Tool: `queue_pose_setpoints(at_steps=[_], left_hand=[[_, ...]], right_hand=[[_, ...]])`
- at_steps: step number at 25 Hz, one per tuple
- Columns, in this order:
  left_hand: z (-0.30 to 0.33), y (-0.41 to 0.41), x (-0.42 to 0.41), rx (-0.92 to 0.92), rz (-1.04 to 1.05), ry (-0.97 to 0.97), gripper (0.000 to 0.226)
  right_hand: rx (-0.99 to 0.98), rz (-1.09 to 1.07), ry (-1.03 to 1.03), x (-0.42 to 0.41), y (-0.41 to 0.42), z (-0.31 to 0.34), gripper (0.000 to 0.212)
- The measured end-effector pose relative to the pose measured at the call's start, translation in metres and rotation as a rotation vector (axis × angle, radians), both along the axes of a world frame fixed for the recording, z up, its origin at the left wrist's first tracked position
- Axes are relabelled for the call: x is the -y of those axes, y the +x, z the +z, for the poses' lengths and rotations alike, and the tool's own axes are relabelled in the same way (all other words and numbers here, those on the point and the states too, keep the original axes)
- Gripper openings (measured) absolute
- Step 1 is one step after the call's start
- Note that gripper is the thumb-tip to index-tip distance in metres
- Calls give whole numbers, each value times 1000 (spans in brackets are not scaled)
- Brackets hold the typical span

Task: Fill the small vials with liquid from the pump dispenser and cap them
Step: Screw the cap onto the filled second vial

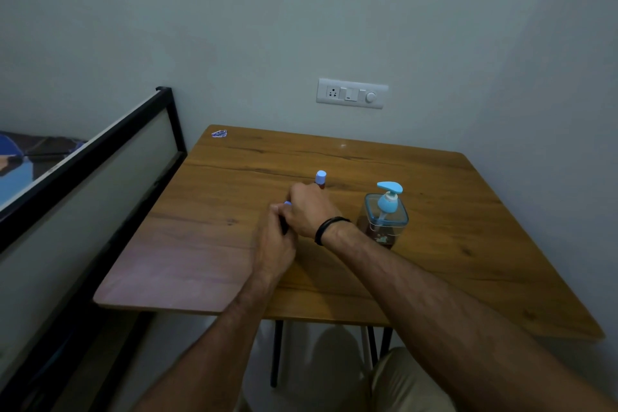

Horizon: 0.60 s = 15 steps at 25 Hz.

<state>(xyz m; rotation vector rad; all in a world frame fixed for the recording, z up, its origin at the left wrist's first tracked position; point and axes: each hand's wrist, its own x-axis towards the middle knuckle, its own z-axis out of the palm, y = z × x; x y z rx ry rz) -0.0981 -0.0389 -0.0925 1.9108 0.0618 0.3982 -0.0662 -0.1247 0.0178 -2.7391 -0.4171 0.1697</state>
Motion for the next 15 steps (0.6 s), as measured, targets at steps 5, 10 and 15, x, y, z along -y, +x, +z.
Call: queue_pose_setpoints(at_steps=[5,10,15], left_hand=[[0,8,-6,-20,-27,-72,14],[-4,50,-18,-33,85,97,18],[3,84,-16,-43,142,157,16]], right_hand=[[182,-31,117,21,28,20,39],[122,-156,-58,39,77,17,51],[108,-153,-164,43,97,1,17]])
